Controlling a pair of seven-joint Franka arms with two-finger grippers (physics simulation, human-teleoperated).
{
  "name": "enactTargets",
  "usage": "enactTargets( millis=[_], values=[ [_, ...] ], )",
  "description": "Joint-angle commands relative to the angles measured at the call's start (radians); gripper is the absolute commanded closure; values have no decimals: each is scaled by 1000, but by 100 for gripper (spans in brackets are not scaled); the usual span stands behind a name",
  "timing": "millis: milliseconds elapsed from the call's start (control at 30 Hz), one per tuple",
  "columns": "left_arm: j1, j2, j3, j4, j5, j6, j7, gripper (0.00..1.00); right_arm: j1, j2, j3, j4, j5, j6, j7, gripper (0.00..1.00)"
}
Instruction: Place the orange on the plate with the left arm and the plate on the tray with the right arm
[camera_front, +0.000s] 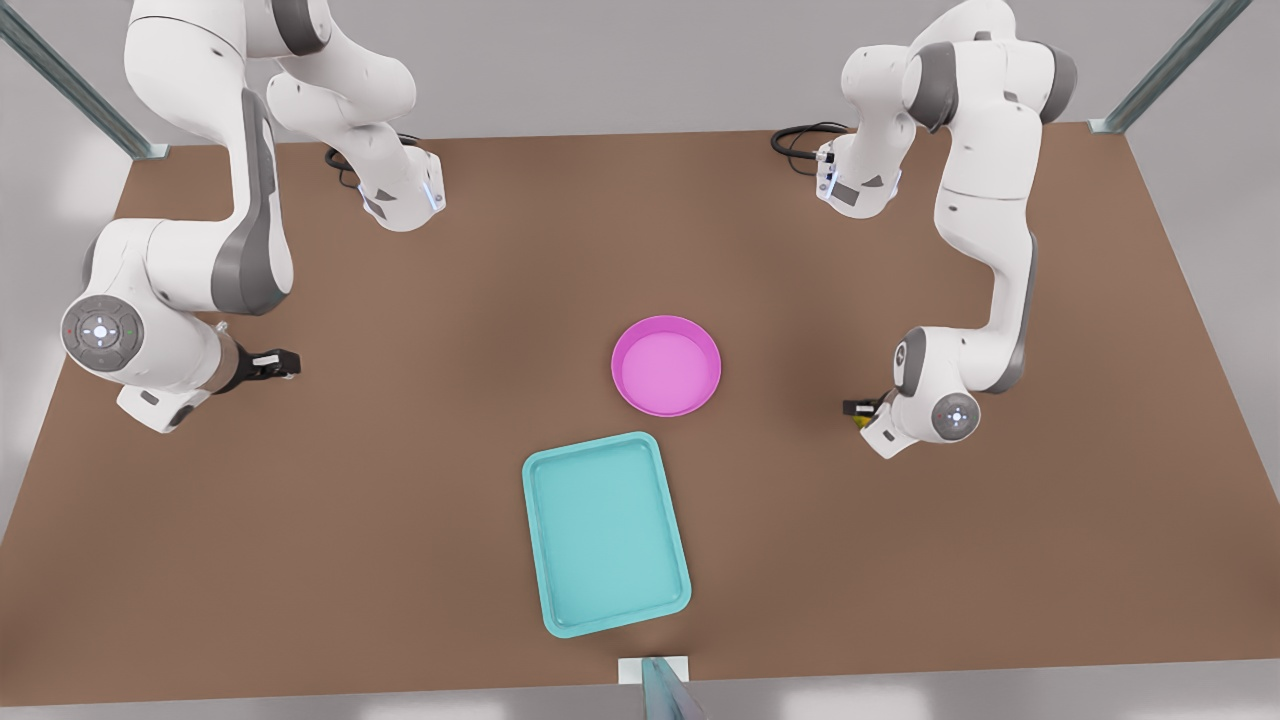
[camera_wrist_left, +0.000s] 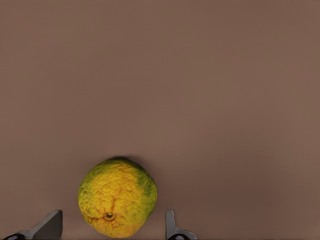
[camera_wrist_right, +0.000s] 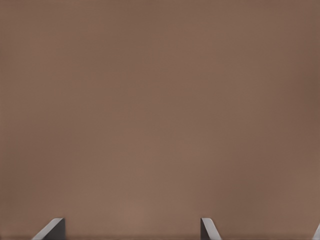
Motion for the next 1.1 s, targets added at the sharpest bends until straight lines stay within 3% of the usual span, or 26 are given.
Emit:
enactTargets(
  millis=[0, 100, 133, 167, 200, 467, 600, 767, 900, 1067],
  values=[
    [0, 12, 0, 0, 1, 16, 0, 0, 0, -1, -2, 1, 1, -2, 9, 0],
    [0, 26, 0, 0, 1, 16, 0, 0, 2, -1, -2, 1, 1, -3, 9, 0],
    [-1, 27, 0, 0, 1, 16, 0, 5, 0, -1, -2, 1, 1, -3, 9, 0],
    [0, 27, 0, 0, 1, 16, 0, 19, 0, 1, 0, 1, 1, -3, 9, 0],
    [0, 27, 0, 0, 1, 16, 0, 21, 0, 1, -2, 1, 1, -3, 9, 0],
    [-5, 38, 0, 1, 0, 19, 0, 22, 0, 2, -2, 1, 1, -6, 9, 0],
    [-5, 35, 0, 3, -2, 25, 0, 39, 2, 4, -2, 1, 1, -6, 9, 0],
    [-24, -57, -2, 4, -34, 15, -94, 39, 2, 5, -2, 1, 1, -5, 9, 0],
    [-317, -172, -11, 53, -49, -146, -411, 39, 2, 11, -3, 2, 1, 2, 9, 0],
    [-595, -60, -12, 216, -83, -197, -757, 38, 3, 11, -2, 4, 1, 5, 9, 0]
  ],
)
